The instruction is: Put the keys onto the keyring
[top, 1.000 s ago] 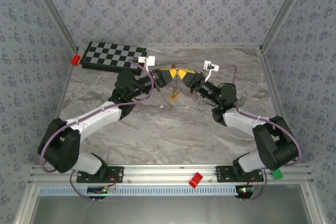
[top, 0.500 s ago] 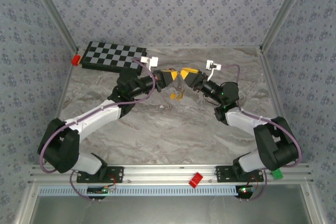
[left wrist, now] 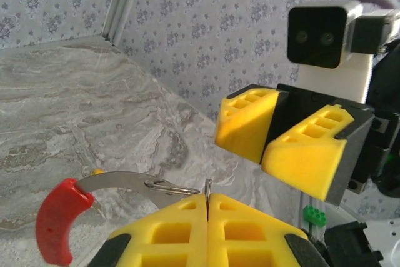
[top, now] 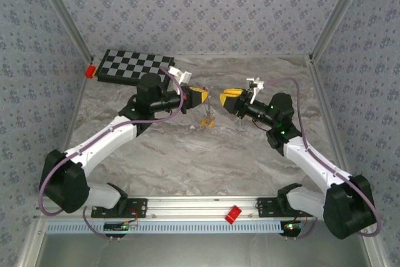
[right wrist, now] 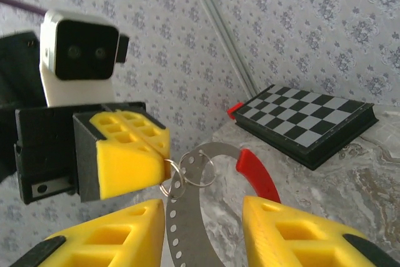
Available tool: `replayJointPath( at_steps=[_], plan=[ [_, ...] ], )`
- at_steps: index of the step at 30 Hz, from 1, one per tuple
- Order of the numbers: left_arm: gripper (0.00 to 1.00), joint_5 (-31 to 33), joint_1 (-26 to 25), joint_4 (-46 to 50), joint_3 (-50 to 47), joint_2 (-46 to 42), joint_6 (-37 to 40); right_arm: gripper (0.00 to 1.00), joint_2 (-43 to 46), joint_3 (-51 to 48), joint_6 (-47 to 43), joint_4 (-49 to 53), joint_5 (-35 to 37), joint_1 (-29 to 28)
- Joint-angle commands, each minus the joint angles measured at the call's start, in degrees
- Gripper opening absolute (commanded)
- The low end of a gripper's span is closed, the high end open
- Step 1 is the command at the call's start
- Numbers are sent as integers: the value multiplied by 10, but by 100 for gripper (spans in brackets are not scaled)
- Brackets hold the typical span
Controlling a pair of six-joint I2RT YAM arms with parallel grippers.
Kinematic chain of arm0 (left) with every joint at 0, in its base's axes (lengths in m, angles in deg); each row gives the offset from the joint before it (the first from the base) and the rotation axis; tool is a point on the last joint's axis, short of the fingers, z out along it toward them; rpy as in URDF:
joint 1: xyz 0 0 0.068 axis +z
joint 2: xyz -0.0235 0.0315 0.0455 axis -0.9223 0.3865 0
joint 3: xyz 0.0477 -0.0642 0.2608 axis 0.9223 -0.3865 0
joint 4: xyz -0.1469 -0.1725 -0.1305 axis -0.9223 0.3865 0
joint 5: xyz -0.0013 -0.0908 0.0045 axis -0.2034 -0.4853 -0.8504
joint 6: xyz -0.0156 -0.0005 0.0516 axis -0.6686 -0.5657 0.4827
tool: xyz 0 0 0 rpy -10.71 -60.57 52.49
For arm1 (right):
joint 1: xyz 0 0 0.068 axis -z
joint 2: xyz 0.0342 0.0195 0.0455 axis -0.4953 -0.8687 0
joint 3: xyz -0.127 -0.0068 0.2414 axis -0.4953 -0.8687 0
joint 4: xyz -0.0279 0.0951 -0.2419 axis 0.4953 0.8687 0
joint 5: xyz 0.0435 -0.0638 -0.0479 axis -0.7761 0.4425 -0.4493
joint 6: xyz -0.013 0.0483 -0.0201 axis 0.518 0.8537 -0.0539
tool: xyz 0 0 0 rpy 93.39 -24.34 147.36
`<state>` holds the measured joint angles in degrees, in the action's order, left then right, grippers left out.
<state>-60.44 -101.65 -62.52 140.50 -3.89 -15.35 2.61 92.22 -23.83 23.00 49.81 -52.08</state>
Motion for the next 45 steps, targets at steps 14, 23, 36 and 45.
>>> replayJointPath(
  at_steps=[14,23,36,45],
  plan=[
    [0,-55,1,24,18,-14,33,24,-10,72,-158,138,29,-79],
    [0,-62,-1,20,18,-12,33,21,-8,68,-139,123,48,-66],
    [0,-68,-8,18,20,-8,34,16,-34,81,-107,101,-27,-55],
    [0,-74,-12,21,24,-2,38,8,-35,79,-102,87,-53,-56]
  ],
)
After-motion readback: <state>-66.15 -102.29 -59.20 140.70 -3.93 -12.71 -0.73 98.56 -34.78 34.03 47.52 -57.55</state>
